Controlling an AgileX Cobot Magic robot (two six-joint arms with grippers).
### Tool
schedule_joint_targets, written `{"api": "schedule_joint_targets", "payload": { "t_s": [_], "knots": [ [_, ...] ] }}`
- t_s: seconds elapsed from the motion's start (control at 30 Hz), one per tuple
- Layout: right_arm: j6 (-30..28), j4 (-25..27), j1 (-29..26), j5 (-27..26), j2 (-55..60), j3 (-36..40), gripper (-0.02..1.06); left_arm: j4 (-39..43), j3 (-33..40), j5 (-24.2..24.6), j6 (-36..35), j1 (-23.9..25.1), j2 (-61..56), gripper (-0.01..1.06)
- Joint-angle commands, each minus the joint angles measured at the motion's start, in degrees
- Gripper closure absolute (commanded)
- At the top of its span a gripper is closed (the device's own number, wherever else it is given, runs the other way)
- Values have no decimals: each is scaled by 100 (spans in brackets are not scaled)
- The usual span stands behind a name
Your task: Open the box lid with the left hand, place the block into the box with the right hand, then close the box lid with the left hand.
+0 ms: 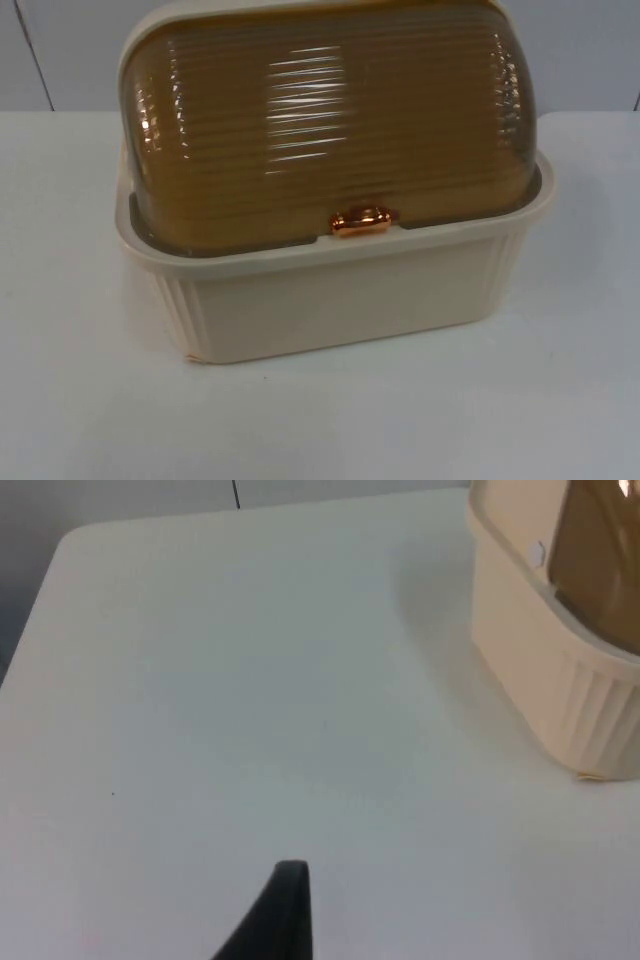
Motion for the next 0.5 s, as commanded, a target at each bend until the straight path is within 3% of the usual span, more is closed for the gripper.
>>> {"api": "schedule_joint_targets", "payload": {
  "t_s": [0.0,0.47],
  "knots": [
    [45,-16,21,-75,-16,15,0,0,22,-64,-46,-35,-16,0],
    [45,28,21,-75,-16,15,0,0,22,-64,-46,-35,-16,0]
  ]
}}
